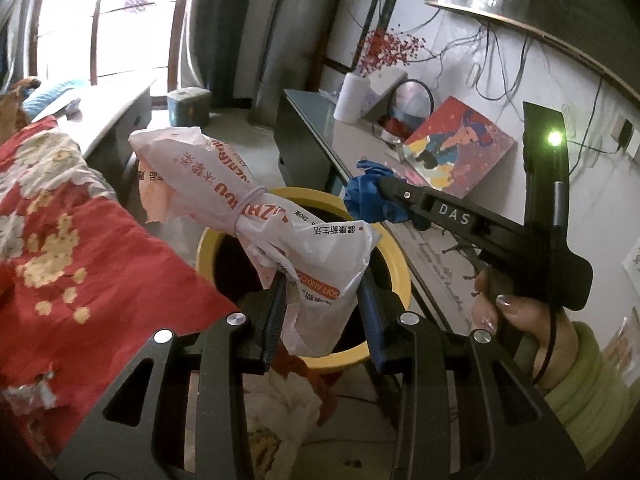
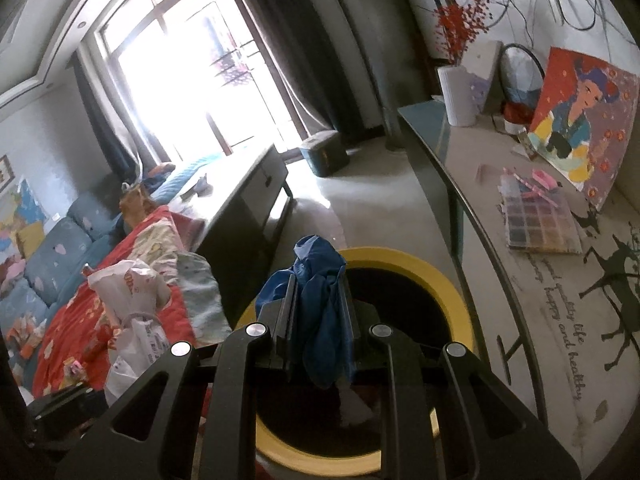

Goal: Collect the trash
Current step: 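Hold both items over the yellow bin and open both grippers to drop them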

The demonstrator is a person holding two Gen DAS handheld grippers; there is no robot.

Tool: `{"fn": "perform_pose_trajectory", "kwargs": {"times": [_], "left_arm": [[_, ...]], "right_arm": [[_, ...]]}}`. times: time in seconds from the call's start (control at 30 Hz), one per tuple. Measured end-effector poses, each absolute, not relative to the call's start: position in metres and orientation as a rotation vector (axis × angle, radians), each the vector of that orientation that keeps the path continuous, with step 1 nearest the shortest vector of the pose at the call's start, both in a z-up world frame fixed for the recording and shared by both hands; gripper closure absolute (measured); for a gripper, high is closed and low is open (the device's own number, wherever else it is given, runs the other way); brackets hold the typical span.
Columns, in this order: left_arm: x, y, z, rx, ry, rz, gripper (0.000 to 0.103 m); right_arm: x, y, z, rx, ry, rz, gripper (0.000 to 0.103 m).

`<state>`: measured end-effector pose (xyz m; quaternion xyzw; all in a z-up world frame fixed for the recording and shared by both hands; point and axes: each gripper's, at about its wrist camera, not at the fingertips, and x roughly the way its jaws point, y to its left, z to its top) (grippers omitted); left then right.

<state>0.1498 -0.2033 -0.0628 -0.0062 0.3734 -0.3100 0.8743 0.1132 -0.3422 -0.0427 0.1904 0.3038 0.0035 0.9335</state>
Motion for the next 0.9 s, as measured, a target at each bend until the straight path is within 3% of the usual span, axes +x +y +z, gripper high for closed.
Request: {"fn": "perform_pose_trajectory", "kwargs": {"times": [0.5, 0.73, 0.9], "left_arm": [[0.183, -0.230, -0.097, -0.008, 0.877, -0.692, 0.074], [0.189, -0.235, -0.102, -0.006, 0.897, -0.709, 0.070], [0.188, -0.231, -0.099, -0.026, 0.887, -0.698, 0.043]], "right_arm": [[0.128, -0.366, -0.081, 0.470, 0.708, -0.007, 0.085], [0.131, -0.369, -0.084, 0.500, 0.718, 0.007, 0.080], [0.131, -0.367, -0.084, 0.509, 0.726, 0.005, 0.062]]}}
